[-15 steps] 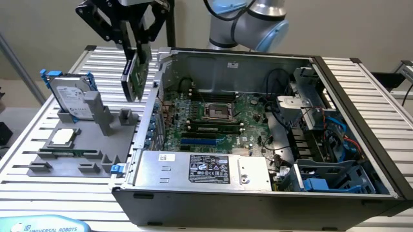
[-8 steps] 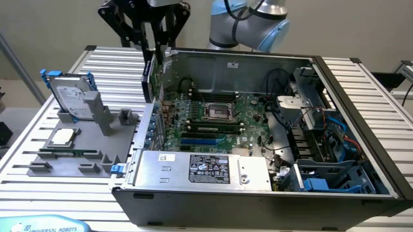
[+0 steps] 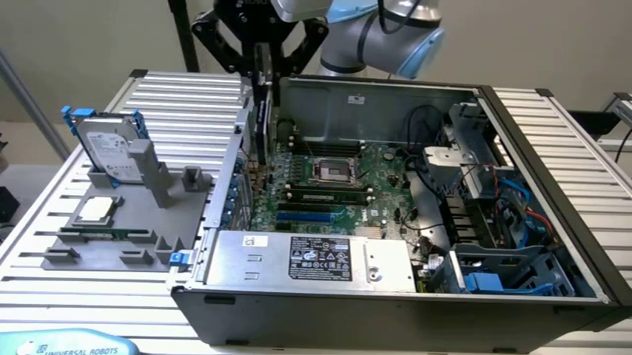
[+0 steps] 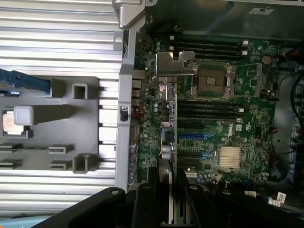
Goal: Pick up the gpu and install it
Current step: 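Pick up the gpu and move the gpu toward the slot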
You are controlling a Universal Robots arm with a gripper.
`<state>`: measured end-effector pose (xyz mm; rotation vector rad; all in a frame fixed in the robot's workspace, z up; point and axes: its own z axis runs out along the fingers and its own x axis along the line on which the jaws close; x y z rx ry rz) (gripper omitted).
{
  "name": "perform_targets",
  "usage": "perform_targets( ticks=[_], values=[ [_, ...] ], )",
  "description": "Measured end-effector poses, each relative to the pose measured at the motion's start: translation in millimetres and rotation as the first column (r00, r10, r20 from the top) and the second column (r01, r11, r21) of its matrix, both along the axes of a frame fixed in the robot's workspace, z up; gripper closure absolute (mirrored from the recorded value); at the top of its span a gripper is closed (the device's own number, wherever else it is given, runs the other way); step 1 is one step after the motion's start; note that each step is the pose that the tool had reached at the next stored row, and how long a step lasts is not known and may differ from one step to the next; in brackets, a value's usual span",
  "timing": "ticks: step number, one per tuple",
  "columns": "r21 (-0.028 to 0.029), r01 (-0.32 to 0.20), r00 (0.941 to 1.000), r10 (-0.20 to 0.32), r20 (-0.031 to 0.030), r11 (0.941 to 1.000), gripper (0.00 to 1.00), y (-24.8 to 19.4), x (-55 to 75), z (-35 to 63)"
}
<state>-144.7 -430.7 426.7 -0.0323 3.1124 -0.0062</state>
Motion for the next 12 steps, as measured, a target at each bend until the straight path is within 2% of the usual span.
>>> perform_targets(
  ticks=[12],
  values=[
    [-0.0046, 0.000, 1.0000, 0.000, -0.0033, 1.0000, 0.73, 6.4, 54.7, -19.4]
  ],
)
